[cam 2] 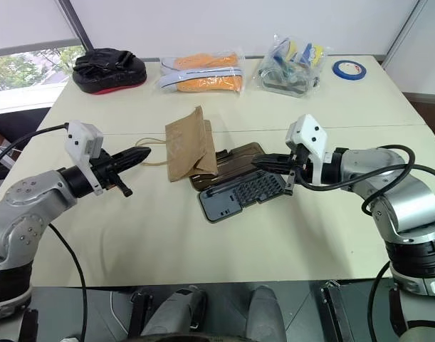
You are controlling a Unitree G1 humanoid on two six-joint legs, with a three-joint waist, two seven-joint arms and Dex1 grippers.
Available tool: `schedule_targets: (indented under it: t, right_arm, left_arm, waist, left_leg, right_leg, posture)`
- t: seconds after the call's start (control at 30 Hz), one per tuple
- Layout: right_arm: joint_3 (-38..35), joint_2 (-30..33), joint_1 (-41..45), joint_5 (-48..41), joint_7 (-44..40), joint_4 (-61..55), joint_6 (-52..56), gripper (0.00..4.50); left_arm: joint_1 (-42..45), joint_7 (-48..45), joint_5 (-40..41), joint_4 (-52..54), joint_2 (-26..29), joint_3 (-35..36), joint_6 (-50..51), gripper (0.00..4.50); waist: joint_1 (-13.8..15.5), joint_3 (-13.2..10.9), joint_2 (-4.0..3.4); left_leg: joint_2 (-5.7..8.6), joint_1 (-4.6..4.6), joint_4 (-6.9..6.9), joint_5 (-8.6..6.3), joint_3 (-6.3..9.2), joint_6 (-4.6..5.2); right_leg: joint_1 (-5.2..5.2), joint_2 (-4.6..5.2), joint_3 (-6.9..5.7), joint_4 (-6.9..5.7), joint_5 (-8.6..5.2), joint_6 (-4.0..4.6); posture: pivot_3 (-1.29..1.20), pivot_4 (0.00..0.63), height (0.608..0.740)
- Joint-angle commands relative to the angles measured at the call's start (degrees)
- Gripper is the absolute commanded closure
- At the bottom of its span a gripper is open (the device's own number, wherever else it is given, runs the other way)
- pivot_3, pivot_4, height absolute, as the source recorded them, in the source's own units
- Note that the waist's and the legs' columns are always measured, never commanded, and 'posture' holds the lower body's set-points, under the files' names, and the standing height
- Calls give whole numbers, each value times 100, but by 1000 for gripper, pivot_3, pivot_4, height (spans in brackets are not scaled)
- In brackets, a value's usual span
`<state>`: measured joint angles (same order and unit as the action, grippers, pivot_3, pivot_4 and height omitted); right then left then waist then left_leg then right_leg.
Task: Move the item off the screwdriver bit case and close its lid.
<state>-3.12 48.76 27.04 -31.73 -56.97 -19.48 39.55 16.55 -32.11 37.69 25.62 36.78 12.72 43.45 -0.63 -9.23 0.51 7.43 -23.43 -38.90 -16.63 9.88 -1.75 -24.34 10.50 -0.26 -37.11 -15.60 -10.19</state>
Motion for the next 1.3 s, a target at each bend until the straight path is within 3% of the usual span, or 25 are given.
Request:
schedule_targets:
  t: [0.03,1.03,1.13,1.3]
  right_arm:
    - [-63,104,114,-1,-39,-74,-48,4473]
    - [-55,-108,-7,-89,264,-195,10,4473]
    - [20,-412,114,-147,572,-98,213,3652]
    - [491,-1101,420,209,1202,77,279,1077]
  left_arm:
    - [10,137,-61,214,-60,30,-144,4500]
    - [303,246,76,11,-347,-47,-67,4500]
    - [267,219,31,-32,-350,-70,-107,4500]
    - [214,134,-58,-243,-320,-24,-212,4500]
  waist:
    - [0,0,0]
    - [2,0,0]
    - [-1,0,0]
    - [-15,0,0]
  left_leg:
    - [0,0,0,0,0,0]
    - [0,0,0,0,-1,0]
    - [0,0,0,0,-1,0]
    - [-3,0,1,0,-1,0]
  right_leg:
    - [0,0,0,0,0,0]
    - [0,0,0,1,0,0]
    - [0,0,0,1,0,0]
    - [-2,-2,1,0,0,0]
  posture:
    - [0,150,740]
    - [0,150,740]
    - [0,150,740]
    - [0,150,740]
